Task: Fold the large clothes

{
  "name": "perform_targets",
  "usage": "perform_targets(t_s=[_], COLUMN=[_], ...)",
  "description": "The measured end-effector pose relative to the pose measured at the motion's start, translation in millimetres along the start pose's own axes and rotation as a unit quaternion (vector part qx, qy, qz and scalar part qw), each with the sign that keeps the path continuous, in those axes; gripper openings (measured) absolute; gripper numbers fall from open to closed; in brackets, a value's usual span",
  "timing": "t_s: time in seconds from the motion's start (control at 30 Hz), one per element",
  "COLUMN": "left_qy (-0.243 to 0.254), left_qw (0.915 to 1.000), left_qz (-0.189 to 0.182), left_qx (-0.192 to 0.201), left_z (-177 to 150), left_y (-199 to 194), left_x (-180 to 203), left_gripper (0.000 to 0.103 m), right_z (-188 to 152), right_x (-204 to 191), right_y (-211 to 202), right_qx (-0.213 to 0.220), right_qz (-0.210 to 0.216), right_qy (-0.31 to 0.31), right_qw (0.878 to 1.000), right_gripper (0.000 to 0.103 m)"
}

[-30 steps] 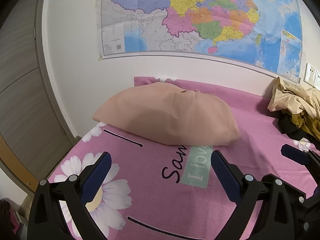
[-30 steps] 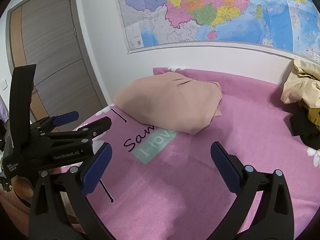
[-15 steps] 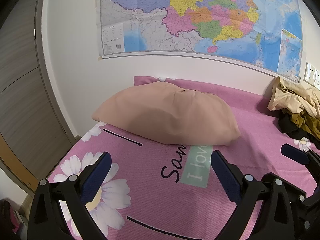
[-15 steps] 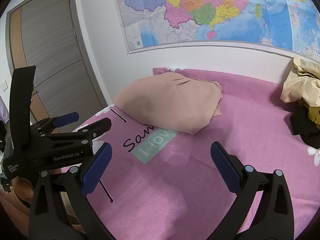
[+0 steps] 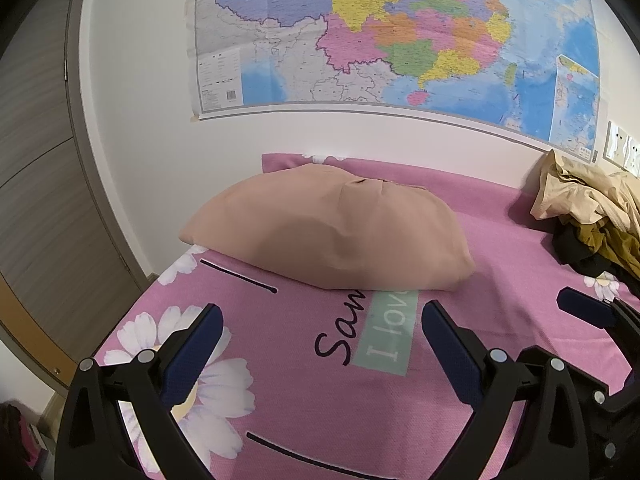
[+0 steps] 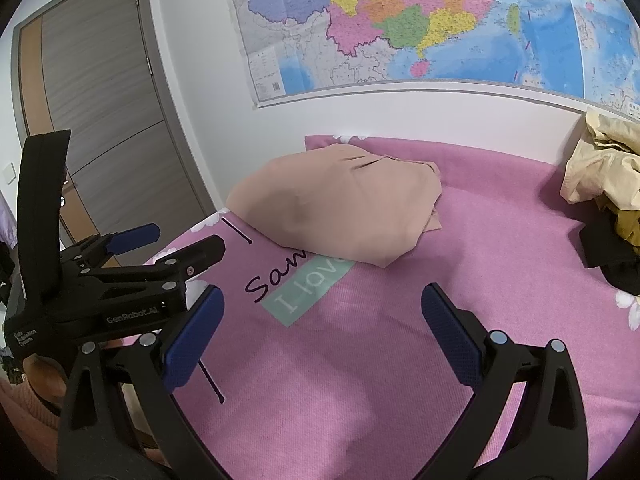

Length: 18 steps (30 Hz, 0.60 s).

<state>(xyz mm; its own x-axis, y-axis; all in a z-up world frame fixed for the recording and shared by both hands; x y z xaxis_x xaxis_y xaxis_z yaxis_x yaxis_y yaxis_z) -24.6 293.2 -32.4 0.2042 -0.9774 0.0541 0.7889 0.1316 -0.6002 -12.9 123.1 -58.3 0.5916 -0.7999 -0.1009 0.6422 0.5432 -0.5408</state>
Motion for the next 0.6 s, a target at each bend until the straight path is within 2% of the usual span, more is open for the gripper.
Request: perform_targets(t_s=[0.3, 0.5, 0.6], left_qy=[0.002, -0.005, -0.007], left_qw=[1.0, 0.9994, 0.9975], left_qz=[-0.001, -0.027, -0.058], left_qx=[-0.001, -0.021, -0.04], left_z=[-2.9, -8.6, -15.6], left_y=[3.8, 16.0, 27.3], left_x=[8.5, 23.8, 39.9], left_gripper=[0.096, 0.096, 0.096], right_z=[-2.1, -10.4, -13.8], right_x=[9.0, 28.7, 45.7], right_y=[-0.1, -3.5, -7.5], right_qx=[-0.001, -0.005, -0.005], right_qz=[-0.002, -0.019, -0.033], right_qy=[0.008, 0.022, 0.039], right_qw=[1.0, 1.0, 0.999], right_gripper=[0.097, 0.097, 0.097])
Point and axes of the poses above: each gripper's, at about its wrist camera, not at the fingertips, and y roughly the way its jaws point, x to its right, z to its top, the point moved 10 cm from there along y, roughly the way its jaws point, and after that the axes turned 10 degrees about -z, right-handed, at the moved point
